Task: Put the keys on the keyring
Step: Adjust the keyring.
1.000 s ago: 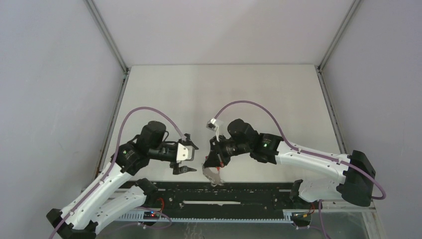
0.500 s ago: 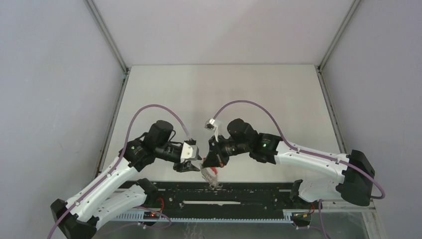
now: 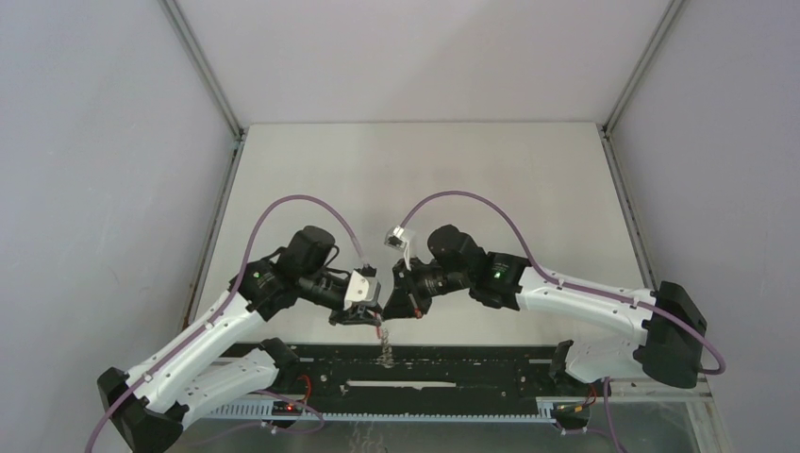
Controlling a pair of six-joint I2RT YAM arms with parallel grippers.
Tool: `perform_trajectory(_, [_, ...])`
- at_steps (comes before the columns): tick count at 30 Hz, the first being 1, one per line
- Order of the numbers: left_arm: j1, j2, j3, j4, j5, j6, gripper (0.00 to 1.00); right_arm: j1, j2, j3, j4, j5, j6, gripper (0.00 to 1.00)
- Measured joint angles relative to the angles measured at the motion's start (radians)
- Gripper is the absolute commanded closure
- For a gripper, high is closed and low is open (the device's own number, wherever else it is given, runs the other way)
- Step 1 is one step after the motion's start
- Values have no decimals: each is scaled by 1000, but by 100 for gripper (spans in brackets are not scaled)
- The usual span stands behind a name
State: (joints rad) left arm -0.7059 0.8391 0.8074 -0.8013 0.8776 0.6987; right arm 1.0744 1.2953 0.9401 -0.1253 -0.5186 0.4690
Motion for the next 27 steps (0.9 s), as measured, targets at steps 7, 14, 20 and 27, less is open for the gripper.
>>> perform_trajectory(7, [-3,0,0,-3,0,3,92,-2,20,0,5,-18,-11,100])
perform_trajectory(14, [-3,-2,1,-22,3,28,100,-8,22,0,3,-37,-18,100])
perform_trajectory(20, [-7,-2,2,-26,6,53,100,-14,22,0,4,-49,-18,79])
perform_trajectory(27, [-10,-5,5,6,-32,-23,100,-63,-23,0,18,-70,-34,52])
